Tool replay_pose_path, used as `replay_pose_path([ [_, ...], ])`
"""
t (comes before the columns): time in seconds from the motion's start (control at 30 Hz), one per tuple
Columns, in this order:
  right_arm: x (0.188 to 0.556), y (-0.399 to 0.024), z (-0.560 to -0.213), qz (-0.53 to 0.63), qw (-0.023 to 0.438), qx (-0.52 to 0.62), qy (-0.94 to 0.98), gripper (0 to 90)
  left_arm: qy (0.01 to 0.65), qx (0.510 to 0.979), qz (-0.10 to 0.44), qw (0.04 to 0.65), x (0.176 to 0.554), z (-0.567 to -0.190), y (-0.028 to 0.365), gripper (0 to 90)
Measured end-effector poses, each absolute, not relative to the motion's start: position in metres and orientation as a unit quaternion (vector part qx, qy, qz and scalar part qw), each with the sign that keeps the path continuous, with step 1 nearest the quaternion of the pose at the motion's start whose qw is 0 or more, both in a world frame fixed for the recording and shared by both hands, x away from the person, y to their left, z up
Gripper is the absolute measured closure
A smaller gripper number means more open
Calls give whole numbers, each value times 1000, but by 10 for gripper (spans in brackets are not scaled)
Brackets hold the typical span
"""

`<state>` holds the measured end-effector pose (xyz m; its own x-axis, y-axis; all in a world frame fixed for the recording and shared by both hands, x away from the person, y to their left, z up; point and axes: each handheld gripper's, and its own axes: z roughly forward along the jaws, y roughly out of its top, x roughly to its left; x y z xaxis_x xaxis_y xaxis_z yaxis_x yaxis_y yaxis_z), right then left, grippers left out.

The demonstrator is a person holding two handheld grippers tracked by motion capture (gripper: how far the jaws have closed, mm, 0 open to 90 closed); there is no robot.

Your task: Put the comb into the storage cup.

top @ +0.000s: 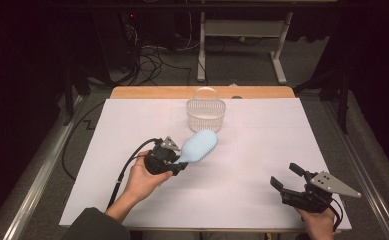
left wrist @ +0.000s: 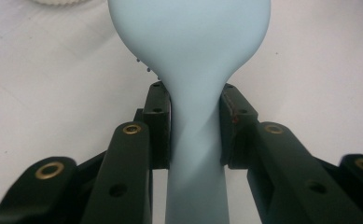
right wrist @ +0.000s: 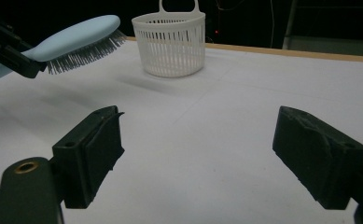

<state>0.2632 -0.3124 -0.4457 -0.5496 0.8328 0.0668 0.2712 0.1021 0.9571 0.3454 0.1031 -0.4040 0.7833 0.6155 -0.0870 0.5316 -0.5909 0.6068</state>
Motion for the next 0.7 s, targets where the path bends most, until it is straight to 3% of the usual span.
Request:
replay_pose_path([
  [0.7,266,-293,-446,545,236,375,712,164,286,896,58,335,339,-398,69,691],
])
